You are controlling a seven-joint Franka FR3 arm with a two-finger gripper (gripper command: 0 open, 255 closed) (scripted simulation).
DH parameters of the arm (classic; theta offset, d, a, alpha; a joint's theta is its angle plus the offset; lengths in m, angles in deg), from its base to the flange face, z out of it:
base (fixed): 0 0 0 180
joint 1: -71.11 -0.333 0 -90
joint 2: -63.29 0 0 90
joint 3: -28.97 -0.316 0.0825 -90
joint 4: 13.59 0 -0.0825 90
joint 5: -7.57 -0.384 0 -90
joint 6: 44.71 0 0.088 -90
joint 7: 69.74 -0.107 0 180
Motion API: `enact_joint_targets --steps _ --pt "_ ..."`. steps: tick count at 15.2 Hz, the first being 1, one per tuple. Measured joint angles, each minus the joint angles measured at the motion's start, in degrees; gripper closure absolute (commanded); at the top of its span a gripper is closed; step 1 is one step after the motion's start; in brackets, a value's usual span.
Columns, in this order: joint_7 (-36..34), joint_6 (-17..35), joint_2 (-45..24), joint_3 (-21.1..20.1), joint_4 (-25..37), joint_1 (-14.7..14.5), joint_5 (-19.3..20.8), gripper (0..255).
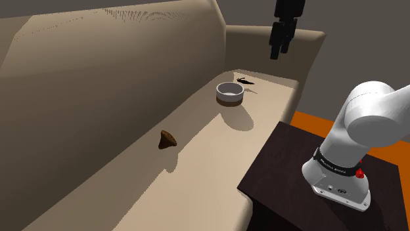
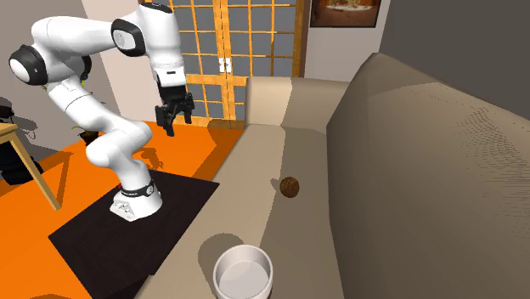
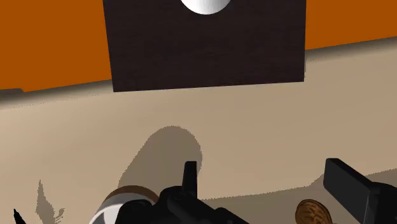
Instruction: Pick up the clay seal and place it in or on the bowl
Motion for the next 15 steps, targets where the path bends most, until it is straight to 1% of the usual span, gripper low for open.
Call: enact_joint_targets --steps 2,4,9,15 --pt "-0.52 0.85 -0.3 -0.59 -0.4 -0.19 -0.24 0" --pt "-1.66 3.64 -1.23 -2.01 -1.75 -0.61 -0.56 0" --pt "-6.14 13.21 -6.64 -7.15 -4.34 -2.16 -1.71 0" --pt "-11.79 24.15 -15.39 -13.06 -4.88 -3.17 -1.17 0"
